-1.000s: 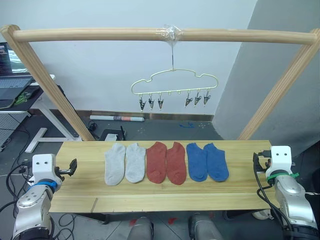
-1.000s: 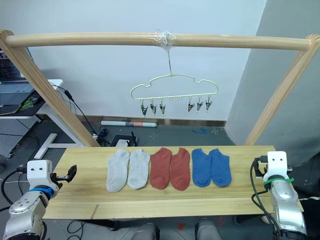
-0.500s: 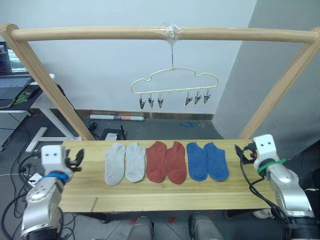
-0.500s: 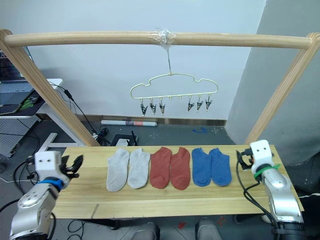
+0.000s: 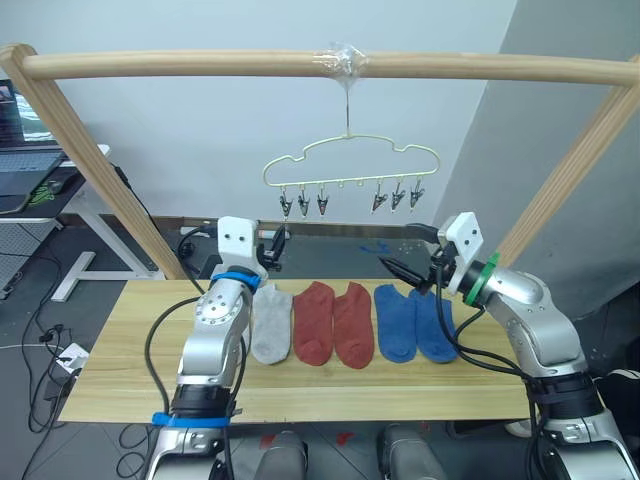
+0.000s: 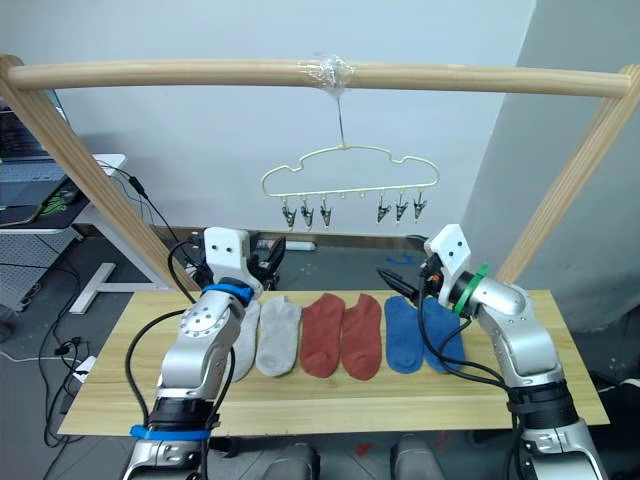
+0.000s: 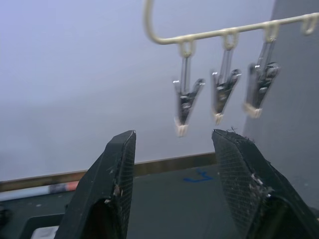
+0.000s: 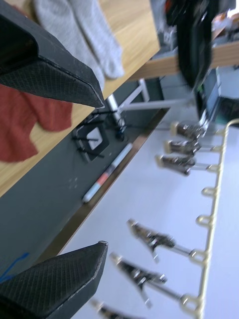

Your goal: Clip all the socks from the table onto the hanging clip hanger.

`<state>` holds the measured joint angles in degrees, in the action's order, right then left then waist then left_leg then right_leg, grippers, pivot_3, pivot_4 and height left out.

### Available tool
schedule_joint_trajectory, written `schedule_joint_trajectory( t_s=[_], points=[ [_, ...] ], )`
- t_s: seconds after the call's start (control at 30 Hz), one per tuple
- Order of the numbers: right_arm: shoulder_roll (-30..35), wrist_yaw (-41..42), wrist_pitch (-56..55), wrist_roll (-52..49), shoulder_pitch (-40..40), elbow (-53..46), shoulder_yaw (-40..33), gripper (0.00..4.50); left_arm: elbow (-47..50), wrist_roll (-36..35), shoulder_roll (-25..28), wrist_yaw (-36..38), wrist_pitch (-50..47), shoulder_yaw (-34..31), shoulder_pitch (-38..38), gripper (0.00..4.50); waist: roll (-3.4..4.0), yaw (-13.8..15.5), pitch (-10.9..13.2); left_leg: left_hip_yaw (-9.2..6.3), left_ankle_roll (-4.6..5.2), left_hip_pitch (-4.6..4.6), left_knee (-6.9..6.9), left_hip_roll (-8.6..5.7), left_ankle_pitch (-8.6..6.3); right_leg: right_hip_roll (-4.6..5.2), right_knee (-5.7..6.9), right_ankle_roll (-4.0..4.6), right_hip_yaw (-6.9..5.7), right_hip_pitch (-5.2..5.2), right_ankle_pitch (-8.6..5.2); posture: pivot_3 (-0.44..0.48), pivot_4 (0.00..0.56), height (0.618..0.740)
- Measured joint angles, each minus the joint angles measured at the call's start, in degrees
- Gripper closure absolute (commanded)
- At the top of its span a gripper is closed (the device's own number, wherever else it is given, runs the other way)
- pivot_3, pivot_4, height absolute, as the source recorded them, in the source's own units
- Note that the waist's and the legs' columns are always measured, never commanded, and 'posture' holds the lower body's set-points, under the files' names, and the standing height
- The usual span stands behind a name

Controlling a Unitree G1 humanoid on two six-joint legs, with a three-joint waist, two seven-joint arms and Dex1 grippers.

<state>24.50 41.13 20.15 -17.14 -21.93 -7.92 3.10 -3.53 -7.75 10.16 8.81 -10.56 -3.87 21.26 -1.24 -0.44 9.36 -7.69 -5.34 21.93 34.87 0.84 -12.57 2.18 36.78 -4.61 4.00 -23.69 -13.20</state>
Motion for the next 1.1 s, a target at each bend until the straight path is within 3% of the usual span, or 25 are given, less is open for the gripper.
schedule_joint_trajectory(
  t_s=[0.23, 0.73, 1.1],
  points=[
    [0.34, 1.58, 3.3, -2.04, -0.36, -4.16, 1.12, 0.0, -9.19, 1.95, -2.76, -2.98, 5.62, -0.15, 5.01, 2.03, -0.15, -0.65, 1.35, -0.02, 0.0, 0.05, 0.01, 0.0, 0.0, 0.0, 0.0, -0.04, 0.0, -0.02, 0.01, 0.003, 0.196, 0.74],
    [0.95, 1.4, 7.77, -4.49, -2.04, -9.32, 1.04, 0.0, -25.84, 2.6, -2.17, -1.99, 14.58, -1.38, 15.18, 2.03, -0.3, -1.57, 3.74, -0.04, -0.01, 0.48, 0.01, 0.0, 0.0, 0.0, 0.04, -0.41, 0.0, -0.4, 0.19, -0.038, 0.239, 0.74],
    [1.33, 1.33, 8.17, -4.49, -2.78, -9.46, 1.02, 0.0, -28.5, 3.61, -0.58, -1.6, 19.28, -1.39, 18.96, 2.03, -0.26, -1.75, 4.42, -0.09, -0.01, 0.64, 0.04, -0.01, 0.0, 0.01, 0.04, -0.42, -0.02, -0.5, 0.19, -0.044, 0.241, 0.74]
  ],
)
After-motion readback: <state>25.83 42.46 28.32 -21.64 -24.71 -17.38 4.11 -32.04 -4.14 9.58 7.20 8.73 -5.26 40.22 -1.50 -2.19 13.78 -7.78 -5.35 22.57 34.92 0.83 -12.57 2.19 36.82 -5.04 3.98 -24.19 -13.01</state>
